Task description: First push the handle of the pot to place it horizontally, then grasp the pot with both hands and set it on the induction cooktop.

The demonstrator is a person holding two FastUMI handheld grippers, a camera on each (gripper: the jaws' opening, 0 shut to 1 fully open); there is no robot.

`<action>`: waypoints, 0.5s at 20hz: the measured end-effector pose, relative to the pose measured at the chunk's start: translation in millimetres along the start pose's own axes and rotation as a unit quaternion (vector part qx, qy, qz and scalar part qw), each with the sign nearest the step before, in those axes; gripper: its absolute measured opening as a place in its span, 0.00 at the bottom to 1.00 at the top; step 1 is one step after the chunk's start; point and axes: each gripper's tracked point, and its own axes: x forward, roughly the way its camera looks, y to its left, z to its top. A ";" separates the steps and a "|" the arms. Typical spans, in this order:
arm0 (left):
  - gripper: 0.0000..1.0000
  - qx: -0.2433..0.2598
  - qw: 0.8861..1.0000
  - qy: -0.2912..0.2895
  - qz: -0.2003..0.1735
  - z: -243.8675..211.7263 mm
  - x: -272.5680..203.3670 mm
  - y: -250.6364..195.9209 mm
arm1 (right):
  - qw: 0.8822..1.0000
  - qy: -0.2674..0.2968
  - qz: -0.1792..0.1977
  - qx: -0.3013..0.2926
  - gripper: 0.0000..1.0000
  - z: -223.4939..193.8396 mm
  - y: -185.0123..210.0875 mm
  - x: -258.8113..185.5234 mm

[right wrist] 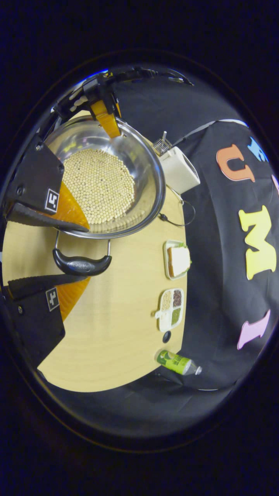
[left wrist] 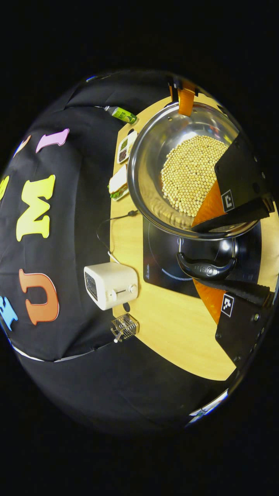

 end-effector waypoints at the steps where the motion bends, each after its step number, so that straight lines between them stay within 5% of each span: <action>1: 0.61 0.000 1.000 0.004 0.002 0.3 5.2 12.6 | 1.000 0.007 0.000 -0.003 0.54 0.6 10.9 5.2; 10: 0.61 -0.002 1.000 0.022 0.003 5.8 37.0 64.0 | 1.000 0.026 -0.009 -0.003 0.53 15.7 66.1 41.9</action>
